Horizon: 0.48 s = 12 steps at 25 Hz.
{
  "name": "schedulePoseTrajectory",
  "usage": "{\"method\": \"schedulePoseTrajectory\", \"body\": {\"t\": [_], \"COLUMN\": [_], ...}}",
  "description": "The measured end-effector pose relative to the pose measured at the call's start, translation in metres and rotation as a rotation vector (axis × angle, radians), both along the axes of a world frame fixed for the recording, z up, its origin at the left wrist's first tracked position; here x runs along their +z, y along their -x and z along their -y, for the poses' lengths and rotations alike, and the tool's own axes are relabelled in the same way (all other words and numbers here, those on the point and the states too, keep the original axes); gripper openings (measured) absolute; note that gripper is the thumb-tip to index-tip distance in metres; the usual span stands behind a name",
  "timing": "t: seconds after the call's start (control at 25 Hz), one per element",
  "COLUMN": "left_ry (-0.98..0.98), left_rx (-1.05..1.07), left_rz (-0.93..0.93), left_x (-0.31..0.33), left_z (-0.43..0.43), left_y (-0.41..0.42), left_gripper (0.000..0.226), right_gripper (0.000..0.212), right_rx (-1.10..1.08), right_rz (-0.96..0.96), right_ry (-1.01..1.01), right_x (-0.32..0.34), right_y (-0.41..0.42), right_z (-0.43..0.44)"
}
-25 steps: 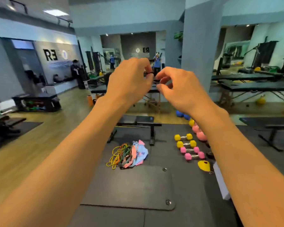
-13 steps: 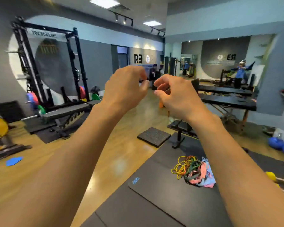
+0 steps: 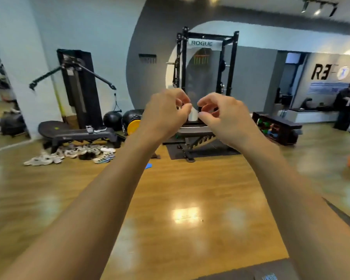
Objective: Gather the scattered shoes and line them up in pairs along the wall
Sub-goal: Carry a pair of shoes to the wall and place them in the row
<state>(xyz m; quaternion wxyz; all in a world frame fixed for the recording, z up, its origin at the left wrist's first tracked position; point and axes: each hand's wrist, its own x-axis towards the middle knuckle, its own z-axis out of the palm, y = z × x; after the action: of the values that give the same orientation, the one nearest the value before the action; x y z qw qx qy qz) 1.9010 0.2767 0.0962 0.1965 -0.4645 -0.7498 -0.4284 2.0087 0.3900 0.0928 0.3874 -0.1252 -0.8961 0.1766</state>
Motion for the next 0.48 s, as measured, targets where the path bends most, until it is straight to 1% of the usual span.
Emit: {"method": "schedulePoseTrajectory", "body": {"t": [0.16, 0.32, 0.4, 0.48], "left_ry": [-0.070, -0.194, -0.240, -0.287], "left_rx": [0.120, 0.216, 0.217, 0.220], "left_rz": [0.097, 0.197, 0.265, 0.327], "left_x": [-0.004, -0.016, -0.023, -0.027], "left_z": [0.005, 0.026, 0.034, 0.041], "left_y": [0.096, 0.202, 0.262, 0.323], "left_gripper": [0.018, 0.021, 0.021, 0.021], "right_gripper": [0.023, 0.019, 0.017, 0.018], "right_rx": [0.263, 0.488, 0.557, 0.586], "right_rz": [-0.024, -0.016, -0.033, -0.026], "right_ry": [0.183, 0.393, 0.503, 0.559], "right_x": [-0.004, -0.019, -0.028, -0.034], "right_y": [0.116, 0.231, 0.293, 0.354], "right_z": [-0.011, -0.015, -0.016, -0.015]}}
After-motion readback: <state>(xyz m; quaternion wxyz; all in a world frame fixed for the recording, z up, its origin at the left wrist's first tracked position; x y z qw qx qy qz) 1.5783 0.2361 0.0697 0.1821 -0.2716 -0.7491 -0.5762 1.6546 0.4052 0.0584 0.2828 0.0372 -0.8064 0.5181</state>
